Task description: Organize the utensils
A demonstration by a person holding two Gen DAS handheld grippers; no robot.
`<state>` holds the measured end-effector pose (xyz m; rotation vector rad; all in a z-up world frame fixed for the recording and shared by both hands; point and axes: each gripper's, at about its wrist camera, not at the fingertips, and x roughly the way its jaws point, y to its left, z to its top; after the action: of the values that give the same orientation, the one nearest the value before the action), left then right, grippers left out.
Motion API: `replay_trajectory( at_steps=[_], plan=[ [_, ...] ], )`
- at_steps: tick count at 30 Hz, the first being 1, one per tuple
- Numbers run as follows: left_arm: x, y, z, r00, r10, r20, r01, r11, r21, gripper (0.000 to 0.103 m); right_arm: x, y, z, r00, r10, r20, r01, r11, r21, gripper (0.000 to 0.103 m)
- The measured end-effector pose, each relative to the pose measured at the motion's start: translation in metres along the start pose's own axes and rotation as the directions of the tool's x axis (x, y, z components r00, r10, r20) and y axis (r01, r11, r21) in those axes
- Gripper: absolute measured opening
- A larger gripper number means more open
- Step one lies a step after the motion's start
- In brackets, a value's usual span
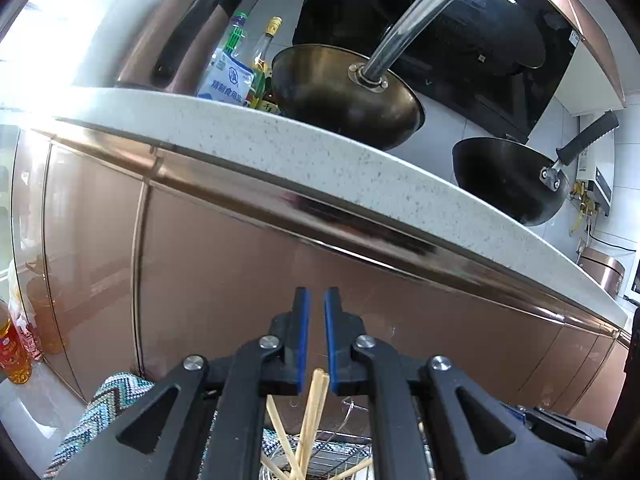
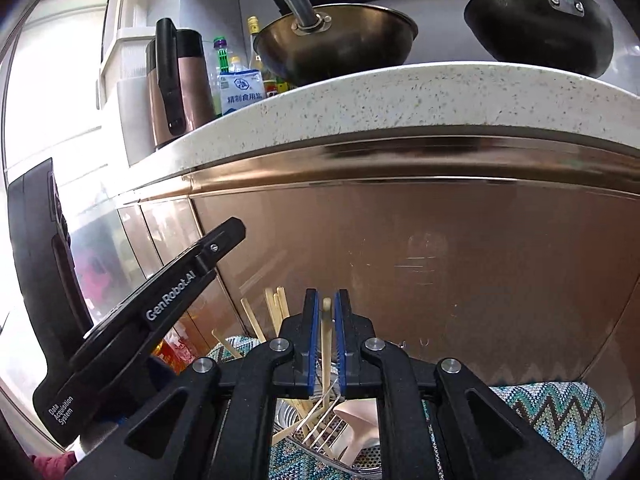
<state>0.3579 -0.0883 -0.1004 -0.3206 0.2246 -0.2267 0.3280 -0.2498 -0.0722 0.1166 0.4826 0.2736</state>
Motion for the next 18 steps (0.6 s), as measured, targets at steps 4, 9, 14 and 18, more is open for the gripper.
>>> replay_trajectory(
  at_steps=[4,9,14,18],
  plan=[
    [-0.012,-0.001,0.008,1.000,0.001,0.009,-0.001,1.000,0.013,0.009,-0.011,0.003,0.004,1.000,-0.005,0.014,0.005,1.000,0.006,0.010],
    [-0.037,-0.003,0.023,1.000,0.007,0.026,-0.008,0.999,0.035,0.017,-0.036,0.014,0.013,0.999,-0.012,0.044,0.012,1.000,0.001,0.014],
    [-0.075,-0.007,0.042,0.999,0.018,0.038,-0.020,0.997,0.069,0.029,-0.071,0.026,0.019,0.996,-0.031,0.081,0.031,1.000,0.001,0.020],
    [-0.109,-0.009,0.054,0.999,0.032,0.041,-0.036,0.994,0.099,0.037,-0.105,0.037,0.019,0.993,-0.048,0.110,0.048,0.999,0.000,0.024]
  ],
)
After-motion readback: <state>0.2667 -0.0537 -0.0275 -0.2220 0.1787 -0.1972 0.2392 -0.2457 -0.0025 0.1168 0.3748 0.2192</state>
